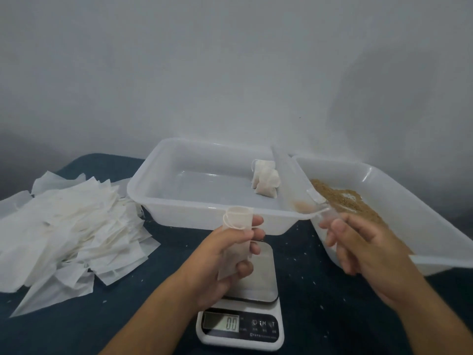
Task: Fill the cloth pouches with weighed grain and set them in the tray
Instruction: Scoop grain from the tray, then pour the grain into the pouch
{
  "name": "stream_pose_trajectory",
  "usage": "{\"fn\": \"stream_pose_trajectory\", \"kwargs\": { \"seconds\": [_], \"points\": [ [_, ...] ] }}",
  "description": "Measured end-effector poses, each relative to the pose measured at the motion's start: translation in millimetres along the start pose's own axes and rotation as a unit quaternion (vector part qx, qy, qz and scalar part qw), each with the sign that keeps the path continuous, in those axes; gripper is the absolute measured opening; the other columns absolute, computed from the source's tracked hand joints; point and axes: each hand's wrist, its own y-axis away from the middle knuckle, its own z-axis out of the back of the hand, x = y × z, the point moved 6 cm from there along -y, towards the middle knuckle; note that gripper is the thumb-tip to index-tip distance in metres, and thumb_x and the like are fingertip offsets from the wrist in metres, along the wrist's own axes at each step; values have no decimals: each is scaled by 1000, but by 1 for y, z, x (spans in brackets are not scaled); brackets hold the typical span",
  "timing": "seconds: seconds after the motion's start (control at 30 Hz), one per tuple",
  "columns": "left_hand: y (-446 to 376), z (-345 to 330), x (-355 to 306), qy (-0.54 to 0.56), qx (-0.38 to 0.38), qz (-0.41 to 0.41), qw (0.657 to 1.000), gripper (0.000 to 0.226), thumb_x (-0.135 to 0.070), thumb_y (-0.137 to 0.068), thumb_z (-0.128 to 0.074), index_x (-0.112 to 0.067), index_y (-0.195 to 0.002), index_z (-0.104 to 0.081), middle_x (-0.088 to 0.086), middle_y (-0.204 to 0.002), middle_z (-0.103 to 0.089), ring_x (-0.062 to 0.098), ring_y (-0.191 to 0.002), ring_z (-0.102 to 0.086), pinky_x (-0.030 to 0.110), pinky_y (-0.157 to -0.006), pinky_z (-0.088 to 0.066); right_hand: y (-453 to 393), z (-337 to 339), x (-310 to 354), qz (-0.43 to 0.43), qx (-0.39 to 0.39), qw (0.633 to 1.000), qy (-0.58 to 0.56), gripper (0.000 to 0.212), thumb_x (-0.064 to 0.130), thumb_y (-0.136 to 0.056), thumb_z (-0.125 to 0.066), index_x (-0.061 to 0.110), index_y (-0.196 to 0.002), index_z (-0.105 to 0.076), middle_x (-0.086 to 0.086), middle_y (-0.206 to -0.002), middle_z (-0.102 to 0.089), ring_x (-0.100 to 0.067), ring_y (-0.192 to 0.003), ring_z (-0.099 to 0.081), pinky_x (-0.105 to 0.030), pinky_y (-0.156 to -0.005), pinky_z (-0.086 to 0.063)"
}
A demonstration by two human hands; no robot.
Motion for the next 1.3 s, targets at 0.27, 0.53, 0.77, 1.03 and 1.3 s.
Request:
{"fn": "stream_pose_trajectory", "kwargs": {
  "seconds": [0.27,0.53,0.77,1.03,1.3],
  "points": [
    [0,-5,10,22,86,68,994,46,-25,-64,-88,-12,-106,-76,8,-102,-66,16,-85,-62,24,-58,-46,-31,-54,-1,14,42,999,-30,26,40,-83,-80,23,-96,-65,10,-106,-76,-9,-52,-57,-19,-46,-45],
    [2,-16,16,-2,143,68,987,34,-20,-82,-68,-14,-116,-73,12,-105,-66,20,-96,-64,28,-71,-50,-27,-80,0,65,119,981,-141,25,23,-85,-82,14,-94,-60,-11,-74,-70,-18,-50,-62,-25,-44,-46],
    [-5,0,-9,-136,74,-75,985,45,-29,-88,-71,-12,-130,-67,16,-129,-67,35,-123,-63,51,-106,-50,-19,-65,9,129,0,984,-126,21,15,-88,-81,22,-84,-62,4,-78,-70,-2,-48,-56,-18,-45,-46],
    [-5,27,-22,-301,-145,-166,928,6,-16,-92,-74,-12,-88,-71,0,-87,-69,11,-80,-65,24,-77,-56,-25,-60,-15,94,-30,992,-74,22,22,-87,-83,26,-84,-61,6,-81,-72,-2,-53,-58,-16,-52,-48],
    [9,36,-33,-343,-130,-169,915,7,-23,-85,-77,-27,-89,-75,-2,-86,-74,11,-74,-68,21,-68,-56,-27,-72,-30,75,-23,994,-79,23,29,-85,-83,30,-82,-61,2,-82,-73,-4,-52,-58,-19,-49,-48]
  ]
}}
